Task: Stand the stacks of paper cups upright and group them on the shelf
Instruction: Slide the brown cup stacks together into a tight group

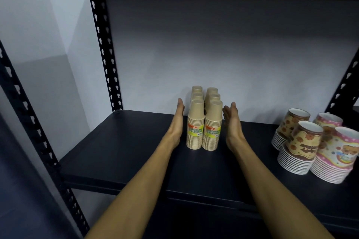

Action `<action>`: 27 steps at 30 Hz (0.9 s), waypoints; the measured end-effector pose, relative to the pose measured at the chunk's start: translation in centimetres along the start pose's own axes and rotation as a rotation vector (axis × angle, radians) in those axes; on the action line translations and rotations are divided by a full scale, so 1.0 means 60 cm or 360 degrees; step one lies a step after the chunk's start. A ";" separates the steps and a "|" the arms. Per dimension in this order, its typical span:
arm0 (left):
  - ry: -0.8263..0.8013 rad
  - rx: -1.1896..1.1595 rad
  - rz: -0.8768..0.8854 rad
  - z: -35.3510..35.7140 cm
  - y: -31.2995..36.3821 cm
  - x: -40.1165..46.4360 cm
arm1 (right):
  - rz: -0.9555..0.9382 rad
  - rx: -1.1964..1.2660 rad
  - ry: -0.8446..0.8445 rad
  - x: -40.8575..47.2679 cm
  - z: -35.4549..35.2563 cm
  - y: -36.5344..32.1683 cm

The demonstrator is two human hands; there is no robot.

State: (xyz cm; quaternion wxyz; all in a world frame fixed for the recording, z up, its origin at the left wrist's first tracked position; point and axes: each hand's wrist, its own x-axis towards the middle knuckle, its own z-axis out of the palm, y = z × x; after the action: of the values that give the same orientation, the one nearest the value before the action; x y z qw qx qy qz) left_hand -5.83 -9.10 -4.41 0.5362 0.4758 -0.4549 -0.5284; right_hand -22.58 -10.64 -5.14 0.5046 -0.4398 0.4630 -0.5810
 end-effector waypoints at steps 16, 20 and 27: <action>-0.0148 -0.0344 -0.0074 0.009 -0.034 0.065 | 0.0106 0.0255 -0.0217 0.027 0.017 0.037; -0.0199 -0.0381 -0.0116 0.012 -0.038 0.067 | 0.0124 0.0247 -0.0224 0.025 0.023 0.040; -0.0269 -0.0421 -0.0118 0.006 -0.040 0.065 | 0.0139 0.0279 -0.0216 0.019 0.027 0.049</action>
State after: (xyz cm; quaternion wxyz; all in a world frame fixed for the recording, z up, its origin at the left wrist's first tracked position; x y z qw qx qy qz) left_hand -6.40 -12.96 -6.80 0.5341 0.3715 -0.4069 -0.6412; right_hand -20.56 -12.11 -7.66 0.5962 -0.4117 0.3940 -0.5656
